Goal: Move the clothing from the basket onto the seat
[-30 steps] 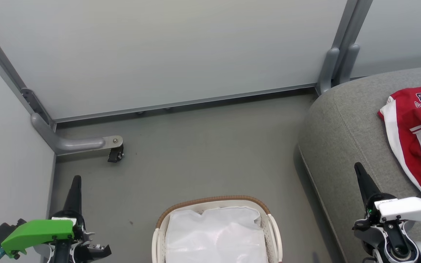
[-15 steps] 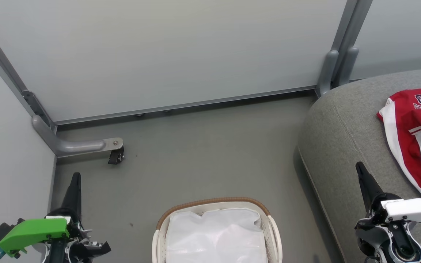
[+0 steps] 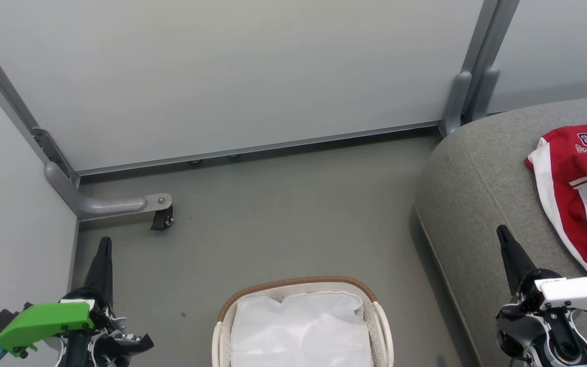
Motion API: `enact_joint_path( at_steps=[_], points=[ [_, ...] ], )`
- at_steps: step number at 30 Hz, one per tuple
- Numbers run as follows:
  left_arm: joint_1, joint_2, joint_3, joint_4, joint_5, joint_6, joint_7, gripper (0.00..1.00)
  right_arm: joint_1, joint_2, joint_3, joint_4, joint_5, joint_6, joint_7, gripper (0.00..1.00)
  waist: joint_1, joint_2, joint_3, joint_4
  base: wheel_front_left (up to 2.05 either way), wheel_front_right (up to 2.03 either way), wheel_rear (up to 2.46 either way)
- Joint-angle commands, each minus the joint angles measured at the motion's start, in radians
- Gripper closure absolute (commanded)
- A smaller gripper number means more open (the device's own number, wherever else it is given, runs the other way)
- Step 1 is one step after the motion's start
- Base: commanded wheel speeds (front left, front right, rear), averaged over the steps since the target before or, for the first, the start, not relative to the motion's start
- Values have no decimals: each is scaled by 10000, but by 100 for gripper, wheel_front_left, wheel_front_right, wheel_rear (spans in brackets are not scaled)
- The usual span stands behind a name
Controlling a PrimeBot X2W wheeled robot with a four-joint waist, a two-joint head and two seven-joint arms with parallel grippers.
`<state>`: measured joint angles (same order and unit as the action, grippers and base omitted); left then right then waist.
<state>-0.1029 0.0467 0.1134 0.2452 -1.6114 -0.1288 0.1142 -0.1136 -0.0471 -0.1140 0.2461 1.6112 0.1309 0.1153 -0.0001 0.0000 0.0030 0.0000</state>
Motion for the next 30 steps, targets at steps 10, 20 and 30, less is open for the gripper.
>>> enact_joint_path(
  at_steps=[10,20,30],
  points=[
    [-108,65,24,-16,-28,-35,35,100,109,-59,-21,-40,31,-3,17,100,1,0,1,0,0,0,0],
    [-108,65,23,-17,-29,-35,34,100,109,-59,-20,-40,31,-3,16,100,1,0,1,0,0,0,0],
    [-108,66,23,-18,-29,-35,34,100,109,-59,-19,-41,32,-3,15,100,1,0,1,0,0,0,0]
  ],
)
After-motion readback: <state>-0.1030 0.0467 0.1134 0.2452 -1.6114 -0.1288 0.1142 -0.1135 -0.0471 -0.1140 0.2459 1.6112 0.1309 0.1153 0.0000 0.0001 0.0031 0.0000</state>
